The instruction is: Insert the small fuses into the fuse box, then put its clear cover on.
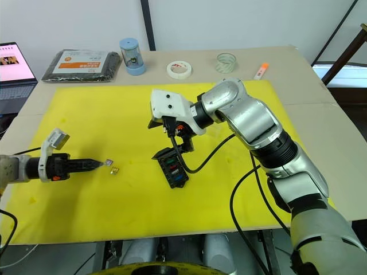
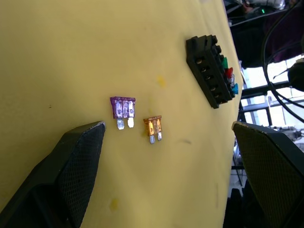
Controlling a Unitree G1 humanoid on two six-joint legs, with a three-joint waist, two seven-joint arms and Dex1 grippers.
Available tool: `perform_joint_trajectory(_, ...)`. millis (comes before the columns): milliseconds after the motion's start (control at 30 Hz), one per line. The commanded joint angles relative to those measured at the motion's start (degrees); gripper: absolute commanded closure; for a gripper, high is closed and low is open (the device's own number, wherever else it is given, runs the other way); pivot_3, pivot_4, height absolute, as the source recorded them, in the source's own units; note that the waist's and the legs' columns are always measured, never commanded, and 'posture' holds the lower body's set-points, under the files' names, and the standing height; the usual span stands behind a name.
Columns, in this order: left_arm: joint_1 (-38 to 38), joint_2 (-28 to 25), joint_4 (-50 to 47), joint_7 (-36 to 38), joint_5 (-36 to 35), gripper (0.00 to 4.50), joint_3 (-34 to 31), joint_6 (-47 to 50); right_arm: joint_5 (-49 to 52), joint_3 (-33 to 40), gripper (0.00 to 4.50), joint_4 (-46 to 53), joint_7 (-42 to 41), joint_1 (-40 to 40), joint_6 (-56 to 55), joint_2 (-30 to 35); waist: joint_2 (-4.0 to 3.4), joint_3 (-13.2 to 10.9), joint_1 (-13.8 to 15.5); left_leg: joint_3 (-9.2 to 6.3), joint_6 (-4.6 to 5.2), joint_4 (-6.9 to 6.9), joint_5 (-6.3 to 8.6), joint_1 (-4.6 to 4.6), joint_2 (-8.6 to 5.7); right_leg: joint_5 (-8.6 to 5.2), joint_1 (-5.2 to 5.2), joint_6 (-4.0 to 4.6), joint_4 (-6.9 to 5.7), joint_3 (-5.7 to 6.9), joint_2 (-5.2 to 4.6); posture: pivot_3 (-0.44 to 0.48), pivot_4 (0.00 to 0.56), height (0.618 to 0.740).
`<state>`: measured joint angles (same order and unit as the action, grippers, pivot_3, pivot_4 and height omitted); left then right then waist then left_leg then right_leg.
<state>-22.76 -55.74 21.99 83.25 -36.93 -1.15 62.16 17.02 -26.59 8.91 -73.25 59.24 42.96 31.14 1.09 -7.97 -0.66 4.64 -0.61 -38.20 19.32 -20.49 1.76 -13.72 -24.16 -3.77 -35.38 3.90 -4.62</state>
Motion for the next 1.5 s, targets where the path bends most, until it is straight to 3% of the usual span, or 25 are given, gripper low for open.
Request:
perform_joint_trajectory(33,-0.83,1.01,1.39,-0.41,1.21,0.00,1.32,-0.06,0.20,1.05,0.01,1.99,-0.05,0.70,-0.21,0.47,0.00,0.00,0.04,0.00,0.00,0.00,0.00,0.01,-0.01,0.00,0.02,0.00,0.00,0.00,-0.02,0.000,0.150,0.740)
perform_joint_trajectory(600,-3.57,5.22,2.72,-1.28,2.50,0.00,1.80,-0.09,-0.73,0.47,0.01,2.64,-0.05,0.29,-0.97,1.01,0.00,0.01,1.03,-0.10,0.01,-0.05,0.00,0.04,-0.07,0.00,0.15,0.00,0.02,0.00,-0.06,0.000,0.150,0.740)
perform_joint_trajectory(700,-3.18,5.27,3.19,-1.38,2.90,0.58,1.57,-0.49,-0.86,0.49,0.00,2.81,-0.12,0.09,-1.03,1.13,0.01,0.01,1.03,-0.10,0.01,-0.05,0.00,0.05,-0.08,0.00,0.15,0.00,0.03,0.00,-0.06,0.000,0.150,0.740)
perform_joint_trajectory(833,-2.55,5.24,3.75,-1.64,2.92,2.01,0.79,-0.44,-1.14,0.45,0.00,2.73,-0.23,-0.03,-1.28,1.06,0.01,0.01,0.71,-0.09,0.01,-0.04,0.00,0.03,-0.07,0.00,0.12,0.00,0.04,0.00,-0.04,0.000,0.150,0.740)
perform_joint_trajectory(1067,-0.55,4.58,4.22,-1.56,3.49,2.01,0.53,-1.93,-1.76,0.04,0.00,2.04,-0.42,0.02,-2.42,0.87,0.01,0.01,-0.12,-0.09,0.01,-0.03,0.00,0.07,-0.03,0.00,0.12,0.00,0.02,0.00,-0.04,0.000,0.150,0.740)
perform_joint_trajectory(1167,-0.16,4.55,4.47,-1.82,3.58,2.64,0.31,-2.36,-1.83,-0.06,0.00,1.79,-0.48,0.05,-2.73,0.79,0.01,0.01,-0.15,-0.09,0.01,-0.03,0.00,0.06,-0.03,0.00,0.12,0.00,0.02,0.00,-0.04,0.000,0.150,0.740)
perform_joint_trajectory(1300,0.53,4.43,4.29,-1.79,3.50,4.00,0.21,-2.65,-2.07,-0.16,0.00,1.64,-0.64,0.00,-3.14,0.81,0.01,0.01,-0.19,-0.07,0.01,-0.02,0.01,0.05,-0.02,0.00,0.10,0.00,0.03,0.00,-0.04,0.000,0.150,0.740)
perform_joint_trajectory(1500,1.04,4.38,4.51,-1.85,3.51,4.00,-0.14,-2.84,-2.74,-0.30,0.00,1.53,-0.77,-0.25,-3.54,0.74,0.00,0.01,-0.29,-0.07,0.01,-0.02,0.00,0.08,0.00,0.00,0.10,0.00,0.00,0.01,-0.02,0.000,0.150,0.740)
